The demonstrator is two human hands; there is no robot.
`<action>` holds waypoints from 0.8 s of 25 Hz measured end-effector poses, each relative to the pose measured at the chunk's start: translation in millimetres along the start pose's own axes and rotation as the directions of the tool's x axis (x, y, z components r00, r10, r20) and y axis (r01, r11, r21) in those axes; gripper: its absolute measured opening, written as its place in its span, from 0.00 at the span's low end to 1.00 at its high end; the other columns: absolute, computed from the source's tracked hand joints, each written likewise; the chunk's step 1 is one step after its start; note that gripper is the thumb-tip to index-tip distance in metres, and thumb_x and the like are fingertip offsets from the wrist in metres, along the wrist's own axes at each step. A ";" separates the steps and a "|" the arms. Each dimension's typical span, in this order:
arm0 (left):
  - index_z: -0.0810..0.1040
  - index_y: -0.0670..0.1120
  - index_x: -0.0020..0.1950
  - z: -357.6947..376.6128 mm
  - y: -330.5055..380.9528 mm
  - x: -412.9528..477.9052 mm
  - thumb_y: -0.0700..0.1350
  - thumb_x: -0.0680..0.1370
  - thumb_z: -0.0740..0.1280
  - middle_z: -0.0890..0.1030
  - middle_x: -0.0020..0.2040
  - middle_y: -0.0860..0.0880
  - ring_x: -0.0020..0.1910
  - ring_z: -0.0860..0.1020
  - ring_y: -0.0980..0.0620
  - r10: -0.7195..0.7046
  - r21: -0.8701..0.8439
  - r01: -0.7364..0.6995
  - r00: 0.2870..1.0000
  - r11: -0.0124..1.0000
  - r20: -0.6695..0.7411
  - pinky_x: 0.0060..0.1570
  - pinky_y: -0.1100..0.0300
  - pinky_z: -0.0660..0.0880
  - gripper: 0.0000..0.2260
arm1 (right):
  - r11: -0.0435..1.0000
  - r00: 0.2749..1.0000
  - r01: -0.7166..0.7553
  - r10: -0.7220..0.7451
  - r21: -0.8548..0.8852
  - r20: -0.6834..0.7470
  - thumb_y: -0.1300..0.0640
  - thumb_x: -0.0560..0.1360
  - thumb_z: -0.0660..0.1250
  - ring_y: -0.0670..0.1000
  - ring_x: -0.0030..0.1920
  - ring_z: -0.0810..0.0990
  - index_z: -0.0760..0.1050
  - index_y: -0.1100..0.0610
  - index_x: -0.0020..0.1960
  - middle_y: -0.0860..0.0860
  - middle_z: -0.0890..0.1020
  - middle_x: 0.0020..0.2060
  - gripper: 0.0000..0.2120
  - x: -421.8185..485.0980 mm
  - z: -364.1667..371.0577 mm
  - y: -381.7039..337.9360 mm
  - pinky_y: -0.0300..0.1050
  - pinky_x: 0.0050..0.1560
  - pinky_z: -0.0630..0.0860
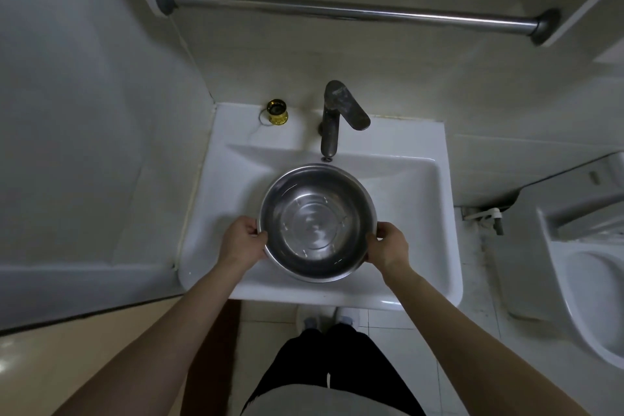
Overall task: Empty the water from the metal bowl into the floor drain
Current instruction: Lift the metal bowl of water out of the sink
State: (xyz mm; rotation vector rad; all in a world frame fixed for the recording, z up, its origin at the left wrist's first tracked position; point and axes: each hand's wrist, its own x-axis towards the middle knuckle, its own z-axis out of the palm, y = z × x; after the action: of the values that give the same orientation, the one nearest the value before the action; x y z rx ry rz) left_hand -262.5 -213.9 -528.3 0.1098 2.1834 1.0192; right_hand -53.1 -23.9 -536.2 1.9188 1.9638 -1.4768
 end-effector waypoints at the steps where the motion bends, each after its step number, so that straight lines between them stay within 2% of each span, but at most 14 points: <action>1: 0.76 0.41 0.45 -0.8 0.2 -4.1 0.35 0.75 0.70 0.81 0.45 0.39 0.44 0.84 0.38 0.001 -0.005 -0.001 1.000 1.000 0.004 0.41 0.41 0.84 0.04 | 1.000 1.000 0.005 -0.005 0.000 0.001 0.58 0.80 0.66 0.59 0.47 0.86 0.78 0.56 0.62 0.53 0.85 0.50 0.11 -3.2 -1.7 1.6 0.61 0.55 0.84; 6: 0.76 0.43 0.45 -5.2 2.2 -24.6 0.35 0.74 0.71 0.81 0.44 0.40 0.42 0.84 0.41 0.010 -0.008 -0.009 1.000 1.000 0.014 0.39 0.44 0.85 0.06 | 0.999 0.999 0.038 -0.038 -0.008 -0.002 0.58 0.80 0.65 0.56 0.43 0.86 0.79 0.56 0.61 0.52 0.85 0.47 0.11 -18.5 -9.9 8.4 0.59 0.52 0.85; 10: 0.76 0.43 0.46 -5.6 7.9 -39.3 0.35 0.73 0.71 0.82 0.44 0.41 0.41 0.84 0.45 0.032 0.009 -0.032 0.999 0.999 0.013 0.36 0.50 0.85 0.06 | 0.996 0.996 0.086 -0.086 0.004 -0.002 0.58 0.79 0.65 0.56 0.41 0.86 0.79 0.56 0.59 0.48 0.83 0.42 0.10 -28.8 -20.2 9.4 0.59 0.50 0.85; 14: 0.77 0.41 0.47 -4.6 19.1 -48.7 0.34 0.73 0.71 0.83 0.42 0.40 0.39 0.85 0.45 0.067 0.065 -0.068 0.998 0.996 0.008 0.34 0.55 0.84 0.06 | 0.992 0.992 0.124 -0.124 0.005 -0.014 0.57 0.79 0.65 0.56 0.42 0.86 0.80 0.56 0.58 0.49 0.84 0.42 0.10 -35.8 -30.7 8.3 0.59 0.51 0.85; 20: 0.78 0.41 0.44 -1.1 41.4 -64.4 0.35 0.71 0.71 0.83 0.40 0.40 0.36 0.84 0.47 0.112 0.015 -0.111 0.993 0.994 -0.026 0.31 0.58 0.83 0.04 | 0.986 0.985 0.167 -0.165 0.029 -0.051 0.58 0.79 0.65 0.55 0.42 0.86 0.79 0.52 0.53 0.48 0.85 0.43 0.06 -43.2 -54.3 6.1 0.59 0.50 0.85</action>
State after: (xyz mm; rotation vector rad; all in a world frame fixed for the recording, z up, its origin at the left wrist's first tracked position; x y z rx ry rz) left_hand -224.0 -209.0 -462.2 0.2280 2.2302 1.0731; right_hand -7.0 -24.9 -484.0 1.8609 2.1823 -1.5236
